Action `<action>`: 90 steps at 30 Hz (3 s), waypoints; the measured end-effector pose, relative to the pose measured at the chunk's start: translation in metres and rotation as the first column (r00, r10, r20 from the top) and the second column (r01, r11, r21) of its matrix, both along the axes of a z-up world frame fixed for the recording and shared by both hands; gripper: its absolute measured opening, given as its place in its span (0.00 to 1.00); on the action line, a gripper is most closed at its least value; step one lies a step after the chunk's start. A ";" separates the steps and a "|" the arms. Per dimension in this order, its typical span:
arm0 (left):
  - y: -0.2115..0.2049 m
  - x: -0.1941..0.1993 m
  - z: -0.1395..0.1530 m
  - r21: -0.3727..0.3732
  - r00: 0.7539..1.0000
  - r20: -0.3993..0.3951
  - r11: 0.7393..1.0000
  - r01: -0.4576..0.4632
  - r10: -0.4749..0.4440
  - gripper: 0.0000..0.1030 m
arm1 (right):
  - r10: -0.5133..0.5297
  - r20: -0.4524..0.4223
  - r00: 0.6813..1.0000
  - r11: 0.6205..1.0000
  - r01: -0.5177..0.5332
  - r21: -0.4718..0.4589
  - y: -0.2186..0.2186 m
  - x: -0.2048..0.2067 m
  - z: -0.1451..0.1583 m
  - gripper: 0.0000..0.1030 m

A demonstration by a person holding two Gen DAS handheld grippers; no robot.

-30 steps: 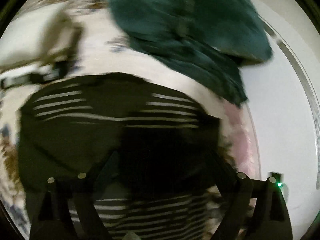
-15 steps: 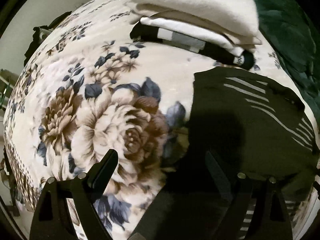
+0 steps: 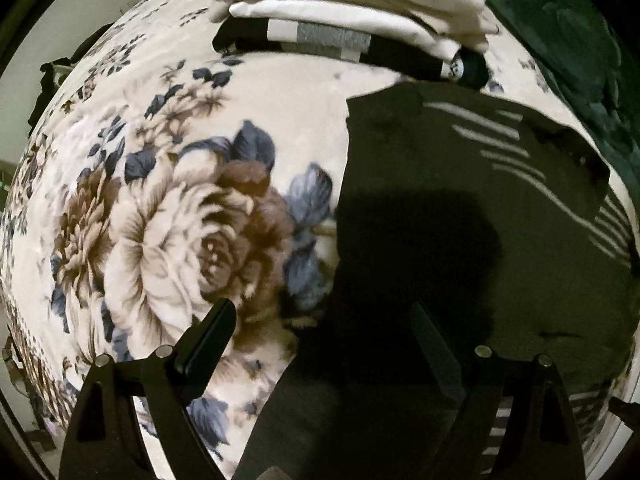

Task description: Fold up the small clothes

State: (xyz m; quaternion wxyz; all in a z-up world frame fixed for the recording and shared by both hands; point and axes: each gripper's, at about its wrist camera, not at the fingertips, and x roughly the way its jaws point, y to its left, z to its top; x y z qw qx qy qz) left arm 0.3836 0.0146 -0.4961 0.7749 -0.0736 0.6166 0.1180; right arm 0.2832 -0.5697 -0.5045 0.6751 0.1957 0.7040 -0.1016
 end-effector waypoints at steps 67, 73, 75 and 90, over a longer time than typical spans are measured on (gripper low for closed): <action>-0.015 0.069 0.019 -0.141 0.991 0.066 0.982 0.125 -0.117 0.53 | 0.137 0.352 0.926 0.980 -0.075 -0.184 0.065 0.103 0.059 0.05; 0.021 0.055 0.023 -0.178 0.996 0.084 0.984 0.010 0.005 0.53 | 0.158 0.473 0.867 0.964 -0.031 -0.265 0.068 0.113 0.113 0.05; 0.029 0.052 0.021 -0.194 0.996 0.084 0.981 -0.014 0.031 0.53 | 0.154 0.478 0.865 0.960 -0.016 -0.279 0.059 0.121 0.119 0.05; 0.023 0.016 -0.019 -0.294 0.996 0.029 0.953 -0.073 0.085 0.53 | 0.374 0.344 0.861 0.874 -0.451 0.180 0.191 0.199 0.076 0.40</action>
